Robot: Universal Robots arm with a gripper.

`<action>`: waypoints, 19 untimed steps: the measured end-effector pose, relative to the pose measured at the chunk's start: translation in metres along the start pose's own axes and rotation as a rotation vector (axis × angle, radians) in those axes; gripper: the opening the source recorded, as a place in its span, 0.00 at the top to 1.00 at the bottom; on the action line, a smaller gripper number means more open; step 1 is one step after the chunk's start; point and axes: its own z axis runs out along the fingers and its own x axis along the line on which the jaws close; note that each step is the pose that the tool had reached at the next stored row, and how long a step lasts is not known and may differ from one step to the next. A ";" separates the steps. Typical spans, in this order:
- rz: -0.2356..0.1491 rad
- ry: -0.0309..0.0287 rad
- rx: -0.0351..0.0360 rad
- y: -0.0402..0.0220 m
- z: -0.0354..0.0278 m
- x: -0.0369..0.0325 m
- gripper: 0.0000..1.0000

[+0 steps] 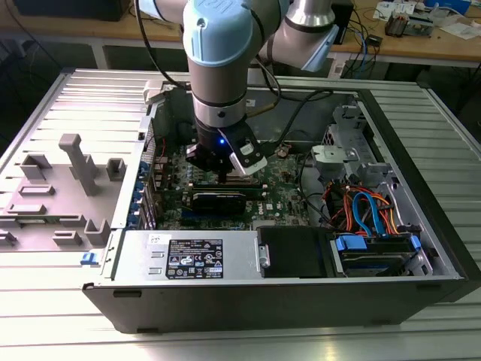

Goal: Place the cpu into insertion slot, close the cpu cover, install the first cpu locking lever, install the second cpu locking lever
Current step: 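Install the second cpu locking lever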

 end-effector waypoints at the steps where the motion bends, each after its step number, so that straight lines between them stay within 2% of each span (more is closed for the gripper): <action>1: 0.000 0.0001 -0.0001 0.0000 0.0003 0.0001 0.89; 4: 0.000 -0.0001 -0.0002 -0.0002 0.0019 0.0002 0.89; 19: 0.000 0.0006 -0.0006 -0.0003 0.0020 0.0002 0.89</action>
